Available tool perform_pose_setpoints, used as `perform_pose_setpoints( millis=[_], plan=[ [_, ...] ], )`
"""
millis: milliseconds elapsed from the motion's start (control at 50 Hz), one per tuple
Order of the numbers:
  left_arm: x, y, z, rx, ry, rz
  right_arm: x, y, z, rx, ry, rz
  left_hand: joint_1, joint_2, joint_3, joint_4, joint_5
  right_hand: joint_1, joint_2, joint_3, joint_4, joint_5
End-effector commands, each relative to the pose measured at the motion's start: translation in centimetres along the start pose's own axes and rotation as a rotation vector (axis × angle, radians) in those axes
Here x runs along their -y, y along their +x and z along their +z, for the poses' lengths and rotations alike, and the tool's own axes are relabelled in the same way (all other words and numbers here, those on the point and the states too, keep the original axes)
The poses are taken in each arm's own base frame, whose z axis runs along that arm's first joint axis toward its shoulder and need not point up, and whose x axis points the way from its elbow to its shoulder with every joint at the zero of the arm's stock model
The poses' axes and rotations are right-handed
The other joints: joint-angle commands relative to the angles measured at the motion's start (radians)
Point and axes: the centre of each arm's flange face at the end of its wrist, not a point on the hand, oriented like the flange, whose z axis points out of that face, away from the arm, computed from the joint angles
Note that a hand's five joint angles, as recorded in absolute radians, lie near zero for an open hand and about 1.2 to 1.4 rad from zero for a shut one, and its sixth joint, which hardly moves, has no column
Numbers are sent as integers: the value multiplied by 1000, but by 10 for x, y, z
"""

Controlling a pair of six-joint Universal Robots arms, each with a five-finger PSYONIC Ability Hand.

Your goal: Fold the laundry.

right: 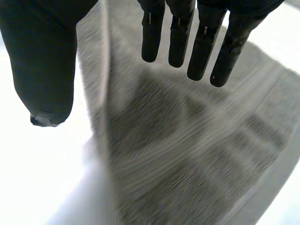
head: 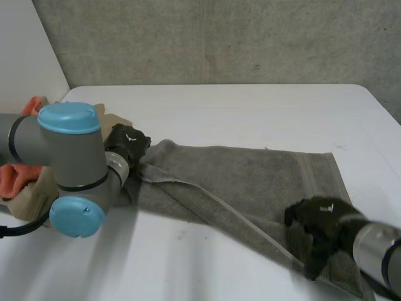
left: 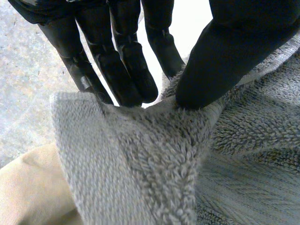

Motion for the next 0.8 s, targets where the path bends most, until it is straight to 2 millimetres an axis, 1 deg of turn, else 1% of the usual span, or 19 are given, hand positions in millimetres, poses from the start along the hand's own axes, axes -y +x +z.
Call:
perform_pose_setpoints(
  millis=[20, 140, 260, 400, 600, 640, 660, 680, 720, 740, 760, 800],
  plan=[
    [-4, 3, 9, 1, -6, 1, -27, -8, 3, -5, -24, 3, 280, 199, 206, 194, 255, 55, -21, 0, 13, 17],
    [-4, 3, 13, 4, -2, -1, -38, -12, 3, -1, -43, 11, 280, 199, 206, 194, 255, 87, 11, 33, 45, 49],
    [-6, 6, 18, 1, -6, 1, -38, -11, 4, -33, 4, -3, 280, 199, 206, 194, 255, 128, 52, 74, 86, 90],
    [-8, 7, 18, -2, -11, 1, -44, -10, 9, -71, 16, -9, 280, 199, 206, 194, 255, 219, 143, 165, 177, 181],
    [-8, 7, 18, -2, -9, 0, -52, -12, 19, -73, 16, -15, 280, 199, 206, 194, 255, 319, 243, 265, 277, 281],
    [-8, 7, 18, -2, -9, 0, -52, -12, 20, -73, 19, -15, 280, 199, 206, 194, 255, 398, 322, 344, 356, 360],
    [-8, 7, 18, -2, -9, 0, -52, -12, 21, -76, 26, -16, 280, 199, 206, 194, 255, 526, 450, 472, 484, 488],
    [-7, 6, 18, -1, -8, 0, -52, -12, 22, -77, 29, -18, 280, 199, 206, 194, 255, 592, 515, 537, 550, 553],
    [-8, 6, 18, -1, -12, 1, -52, -12, 22, -79, 36, -20, 280, 199, 206, 194, 255, 808, 732, 754, 766, 770],
    [-7, 6, 17, 1, -11, 0, -53, -12, 24, -78, 38, -27, 280, 199, 206, 194, 255, 978, 902, 924, 936, 940],
    [-7, 6, 17, 1, -9, -1, -54, -12, 25, -79, 41, -31, 280, 199, 206, 194, 255, 1016, 940, 962, 975, 978],
    [-7, 5, 16, 2, -12, -7, -54, -11, 28, -82, 43, -33, 280, 199, 206, 194, 255, 1017, 941, 962, 975, 979]
  ],
)
